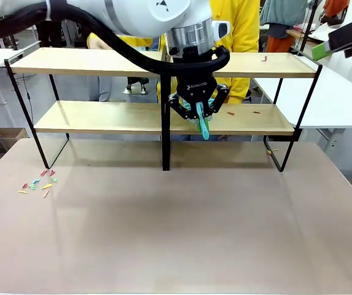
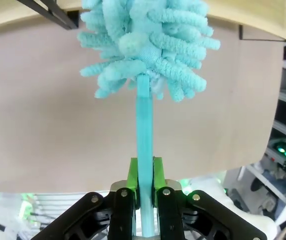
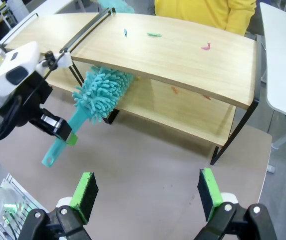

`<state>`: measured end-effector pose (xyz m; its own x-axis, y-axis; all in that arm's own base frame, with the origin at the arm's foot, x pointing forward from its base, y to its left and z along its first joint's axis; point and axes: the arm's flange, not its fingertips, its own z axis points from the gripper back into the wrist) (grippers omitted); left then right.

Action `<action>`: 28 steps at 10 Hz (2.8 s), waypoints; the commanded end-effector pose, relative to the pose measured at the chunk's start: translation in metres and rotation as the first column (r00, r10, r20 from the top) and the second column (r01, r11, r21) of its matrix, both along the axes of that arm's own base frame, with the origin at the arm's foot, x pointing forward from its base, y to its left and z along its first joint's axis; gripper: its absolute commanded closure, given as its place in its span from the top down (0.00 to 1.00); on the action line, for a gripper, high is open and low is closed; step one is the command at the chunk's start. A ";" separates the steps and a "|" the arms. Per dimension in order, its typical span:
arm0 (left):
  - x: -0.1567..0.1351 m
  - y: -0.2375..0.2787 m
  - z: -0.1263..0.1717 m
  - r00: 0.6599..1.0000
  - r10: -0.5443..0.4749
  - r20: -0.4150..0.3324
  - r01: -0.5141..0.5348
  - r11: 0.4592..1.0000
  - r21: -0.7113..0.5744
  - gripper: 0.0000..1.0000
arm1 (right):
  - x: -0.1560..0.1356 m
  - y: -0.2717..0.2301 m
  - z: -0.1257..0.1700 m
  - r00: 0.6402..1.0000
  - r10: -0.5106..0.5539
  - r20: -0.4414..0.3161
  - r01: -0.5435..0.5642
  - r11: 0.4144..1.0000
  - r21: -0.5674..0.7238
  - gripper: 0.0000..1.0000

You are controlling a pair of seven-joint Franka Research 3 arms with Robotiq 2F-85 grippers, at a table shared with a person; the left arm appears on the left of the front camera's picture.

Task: Clean the shelves.
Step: Clean another randomly selected level of the Shelf with the Duster.

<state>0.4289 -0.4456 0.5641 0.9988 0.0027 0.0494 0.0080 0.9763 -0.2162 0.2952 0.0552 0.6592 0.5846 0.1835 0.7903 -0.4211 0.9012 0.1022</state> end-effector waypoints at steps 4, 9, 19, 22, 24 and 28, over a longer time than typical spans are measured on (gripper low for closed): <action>0.018 -0.014 0.005 0.993 -0.001 -0.114 0.004 1.000 0.019 0.13 | 0.001 -0.001 0.000 1.000 0.002 -0.001 -0.002 1.000 0.007 1.00; 0.017 -0.042 -0.002 0.990 -0.120 -0.071 0.120 0.993 -0.003 0.13 | 0.001 -0.001 0.000 1.000 0.002 -0.001 -0.002 1.000 0.007 1.00; 0.023 -0.083 -0.004 0.941 -0.337 -0.037 0.338 0.940 0.049 0.13 | 0.001 -0.001 0.000 1.000 0.002 -0.001 -0.002 1.000 0.007 1.00; 0.031 -0.088 -0.007 0.930 -0.365 -0.050 0.367 0.929 0.040 0.13 | 0.001 -0.001 0.000 1.000 0.002 -0.001 -0.002 1.000 0.007 1.00; 0.035 -0.094 -0.008 0.918 -0.390 -0.069 0.394 0.917 0.057 0.13 | 0.001 -0.001 0.000 1.000 0.002 -0.001 -0.002 1.000 0.007 1.00; 0.044 -0.108 -0.006 0.891 -0.450 -0.060 0.453 0.890 0.057 0.13 | 0.001 -0.001 0.000 1.000 0.002 -0.001 -0.002 1.000 0.007 1.00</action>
<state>0.4619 -0.5399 0.5442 0.9146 -0.4038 -0.0222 0.3934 0.9011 -0.1821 0.2952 0.0552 0.6592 0.5846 0.1835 0.7903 -0.4211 0.9013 0.1023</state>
